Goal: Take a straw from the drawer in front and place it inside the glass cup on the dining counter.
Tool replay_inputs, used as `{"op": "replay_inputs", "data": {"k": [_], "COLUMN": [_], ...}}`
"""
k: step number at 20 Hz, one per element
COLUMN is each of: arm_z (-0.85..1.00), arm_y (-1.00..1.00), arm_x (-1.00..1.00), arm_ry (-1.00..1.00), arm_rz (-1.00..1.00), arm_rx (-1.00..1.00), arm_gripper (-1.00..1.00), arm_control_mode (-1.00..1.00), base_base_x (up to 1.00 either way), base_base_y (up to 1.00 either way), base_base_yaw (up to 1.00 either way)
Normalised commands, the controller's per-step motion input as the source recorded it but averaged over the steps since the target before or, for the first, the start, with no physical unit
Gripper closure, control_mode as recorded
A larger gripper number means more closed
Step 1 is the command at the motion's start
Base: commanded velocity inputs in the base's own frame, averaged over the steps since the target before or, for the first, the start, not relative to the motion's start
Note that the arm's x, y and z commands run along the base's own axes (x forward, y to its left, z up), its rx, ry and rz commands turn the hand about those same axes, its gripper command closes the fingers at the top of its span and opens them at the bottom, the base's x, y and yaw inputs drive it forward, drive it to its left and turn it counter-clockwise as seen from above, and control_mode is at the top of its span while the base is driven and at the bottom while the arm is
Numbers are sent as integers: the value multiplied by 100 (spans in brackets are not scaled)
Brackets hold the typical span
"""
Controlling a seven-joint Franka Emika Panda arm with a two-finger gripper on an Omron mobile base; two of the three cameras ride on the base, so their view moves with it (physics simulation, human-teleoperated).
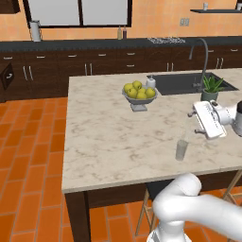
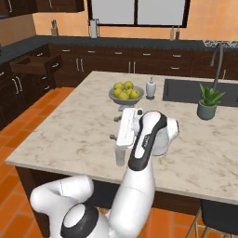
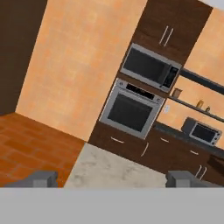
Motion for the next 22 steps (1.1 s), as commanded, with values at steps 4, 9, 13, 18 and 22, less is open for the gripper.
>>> {"op": "replay_inputs", "data": {"k": [4,9,13,18,22], "arm_z": [37,3,-1,-6,-12], "arm_y": [72,96,94,85,75], "arm_x": [-74,-64,-41,-23,-28], "arm_ry": [-18,-12,-4,0,0], "arm_rz": [0,0,0,0,0], "arm_rx": [-44,-53,-57,-56,-48], "arm_gripper": [-100,-100,-100,-100,-100], "arm_control_mode": [-100,-100,-100,-100,-100], "base_base_x": [0,0,0,0,0], "base_base_y": [0,0,0,0,0], "base_base_yaw": [0,0,0,0,0]}}
